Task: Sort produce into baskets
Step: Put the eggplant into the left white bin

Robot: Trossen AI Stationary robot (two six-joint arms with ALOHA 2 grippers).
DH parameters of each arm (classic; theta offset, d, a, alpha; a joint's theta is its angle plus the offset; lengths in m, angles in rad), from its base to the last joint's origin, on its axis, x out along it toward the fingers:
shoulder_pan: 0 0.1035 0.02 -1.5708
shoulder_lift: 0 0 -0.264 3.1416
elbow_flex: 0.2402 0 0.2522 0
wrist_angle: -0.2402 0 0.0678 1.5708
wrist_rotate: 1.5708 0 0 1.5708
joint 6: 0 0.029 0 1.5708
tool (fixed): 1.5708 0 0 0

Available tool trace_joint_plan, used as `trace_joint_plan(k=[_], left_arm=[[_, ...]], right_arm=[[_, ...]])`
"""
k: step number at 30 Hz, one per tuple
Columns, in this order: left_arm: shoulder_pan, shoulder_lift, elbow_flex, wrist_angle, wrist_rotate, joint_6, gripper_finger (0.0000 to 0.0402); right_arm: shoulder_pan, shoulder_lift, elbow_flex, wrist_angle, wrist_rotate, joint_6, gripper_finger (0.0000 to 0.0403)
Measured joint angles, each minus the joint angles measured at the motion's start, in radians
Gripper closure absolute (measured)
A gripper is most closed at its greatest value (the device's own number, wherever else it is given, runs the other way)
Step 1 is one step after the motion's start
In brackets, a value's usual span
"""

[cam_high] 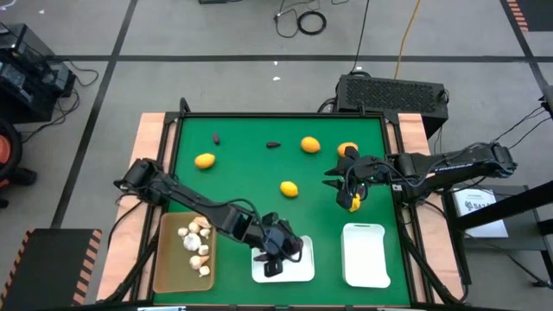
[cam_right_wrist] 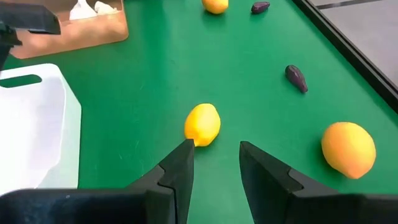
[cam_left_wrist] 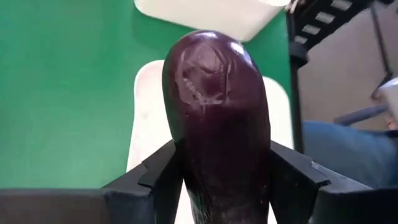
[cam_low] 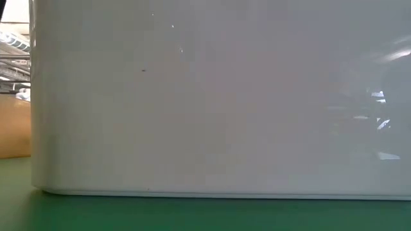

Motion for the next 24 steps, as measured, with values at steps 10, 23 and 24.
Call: trace_joint_plan(k=[10, 23, 24], left_arm=[[0.002, 0.098, 0.0, 0.011, 0.022, 0.007, 0.0205], [0.009, 0.106, -0.001, 0.042, 0.044, 0.073, 0.0205], [0.009, 0.106, -0.001, 0.04, 0.047, 0.084, 0.0205]], right_arm=[[0.0, 0.0, 0.0, 0.002, 0.0, 0.011, 0.0285], [0.001, 0.0, 0.0, -0.033, 0.0, 0.08, 0.0285], [0.001, 0.0, 0.0, -0.045, 0.0, 0.091, 0.0285]])
